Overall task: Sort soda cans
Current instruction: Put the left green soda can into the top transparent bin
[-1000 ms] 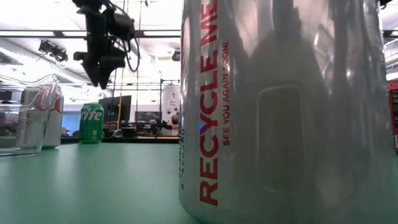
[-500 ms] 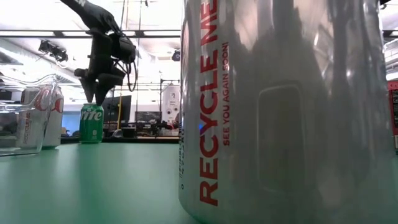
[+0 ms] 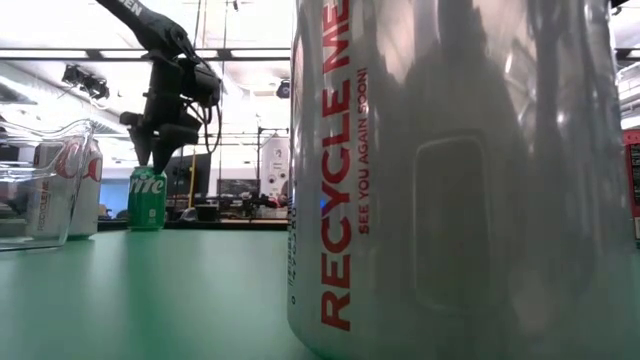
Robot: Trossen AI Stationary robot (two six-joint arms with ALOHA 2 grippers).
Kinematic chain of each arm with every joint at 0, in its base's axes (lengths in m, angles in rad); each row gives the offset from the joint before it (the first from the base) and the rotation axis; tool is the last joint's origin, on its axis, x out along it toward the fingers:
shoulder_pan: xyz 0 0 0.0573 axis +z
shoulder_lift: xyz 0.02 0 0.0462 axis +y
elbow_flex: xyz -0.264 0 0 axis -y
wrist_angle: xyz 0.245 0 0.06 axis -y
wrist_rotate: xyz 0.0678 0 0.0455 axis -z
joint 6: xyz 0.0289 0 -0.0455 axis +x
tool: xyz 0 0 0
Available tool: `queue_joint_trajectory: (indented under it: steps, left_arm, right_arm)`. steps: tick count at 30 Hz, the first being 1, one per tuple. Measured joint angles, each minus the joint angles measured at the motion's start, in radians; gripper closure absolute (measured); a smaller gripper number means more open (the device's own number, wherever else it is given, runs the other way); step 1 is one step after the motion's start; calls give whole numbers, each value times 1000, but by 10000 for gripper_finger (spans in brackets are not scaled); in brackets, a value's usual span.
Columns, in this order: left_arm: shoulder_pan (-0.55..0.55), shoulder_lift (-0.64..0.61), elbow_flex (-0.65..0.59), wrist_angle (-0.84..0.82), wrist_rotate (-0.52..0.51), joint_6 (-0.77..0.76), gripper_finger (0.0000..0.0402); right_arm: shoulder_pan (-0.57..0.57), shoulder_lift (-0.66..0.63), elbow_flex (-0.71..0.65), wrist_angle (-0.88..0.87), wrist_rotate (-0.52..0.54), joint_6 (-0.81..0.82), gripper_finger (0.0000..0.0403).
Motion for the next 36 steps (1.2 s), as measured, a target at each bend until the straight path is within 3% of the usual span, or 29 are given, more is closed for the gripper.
queue_joint_trajectory:
  steps: [17, 25, 36]
  left_arm:
    - [6, 0, 64, 3, -25, 109, 135]
    - [96, 8, 88, -15, 173, 95, 135]
    - [112, 73, 160, -68, 192, 50, 105]
  right_arm:
    - [0, 0, 0, -32, -15, 0, 53]
    - [0, 0, 0, -39, -49, 0, 53]
    - [1, 0, 0, -55, -70, 4, 53]
